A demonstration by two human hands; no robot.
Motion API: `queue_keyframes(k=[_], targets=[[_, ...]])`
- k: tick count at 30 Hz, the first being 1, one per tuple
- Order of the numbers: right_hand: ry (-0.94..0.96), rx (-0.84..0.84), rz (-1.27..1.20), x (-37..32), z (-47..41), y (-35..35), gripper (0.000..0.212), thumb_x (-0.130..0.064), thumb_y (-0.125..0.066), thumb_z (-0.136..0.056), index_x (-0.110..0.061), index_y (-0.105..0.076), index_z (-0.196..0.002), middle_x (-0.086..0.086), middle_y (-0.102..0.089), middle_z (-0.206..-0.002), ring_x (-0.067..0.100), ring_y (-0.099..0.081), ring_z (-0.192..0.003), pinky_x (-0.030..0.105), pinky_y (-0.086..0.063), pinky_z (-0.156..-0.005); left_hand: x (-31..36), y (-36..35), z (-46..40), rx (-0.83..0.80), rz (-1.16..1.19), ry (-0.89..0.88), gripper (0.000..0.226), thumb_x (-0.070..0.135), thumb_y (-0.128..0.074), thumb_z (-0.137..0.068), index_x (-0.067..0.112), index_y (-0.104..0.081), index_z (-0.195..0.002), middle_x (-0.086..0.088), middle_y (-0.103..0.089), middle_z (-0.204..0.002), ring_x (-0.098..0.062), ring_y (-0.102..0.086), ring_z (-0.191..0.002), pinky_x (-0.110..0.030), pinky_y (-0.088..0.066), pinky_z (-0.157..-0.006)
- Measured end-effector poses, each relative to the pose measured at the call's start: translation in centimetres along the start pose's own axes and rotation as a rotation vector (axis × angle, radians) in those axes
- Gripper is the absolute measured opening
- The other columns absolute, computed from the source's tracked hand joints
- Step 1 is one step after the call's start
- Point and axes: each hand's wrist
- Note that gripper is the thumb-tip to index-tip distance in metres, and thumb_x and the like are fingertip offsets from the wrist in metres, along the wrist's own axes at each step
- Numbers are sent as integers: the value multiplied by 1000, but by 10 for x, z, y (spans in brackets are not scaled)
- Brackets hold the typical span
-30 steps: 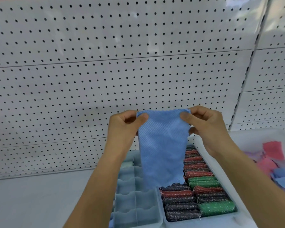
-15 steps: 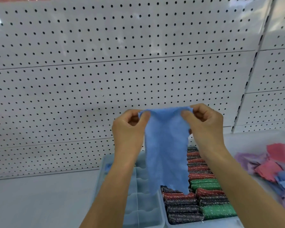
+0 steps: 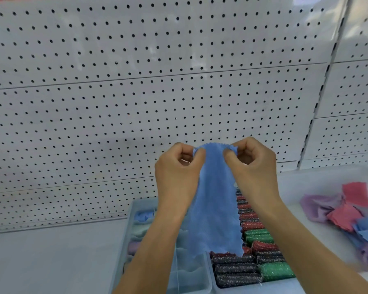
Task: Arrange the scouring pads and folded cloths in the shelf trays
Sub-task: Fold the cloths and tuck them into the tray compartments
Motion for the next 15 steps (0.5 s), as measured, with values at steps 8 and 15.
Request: queue_keyframes(k=[8, 15], targets=[[29, -108, -29, -8, 7, -3, 7, -21, -68, -88, -20, -73, -83, -8, -72, -74, 11, -69, -73, 31, -57, -67, 12, -4, 13, -137, 167, -8, 13, 20, -66, -91, 15, -76, -84, -3, -75, -75, -21, -73, -70, -44, -61, -73], [18, -130, -38, -16, 0, -2, 3, -9, -72, -82, -12, -71, -81, 1, -70, -74, 7, -62, -69, 29, -54, -66, 15, 3, 19, -132, 221, -73, 26, 35, -56, -95, 16, -73, -102, -2, -69, -98, -10, -68, -86, -28, -57, -73]])
Point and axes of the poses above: each hand's wrist, its own z-axis away from the middle knuckle, its own y-axis out of the back of the hand, x = y × z
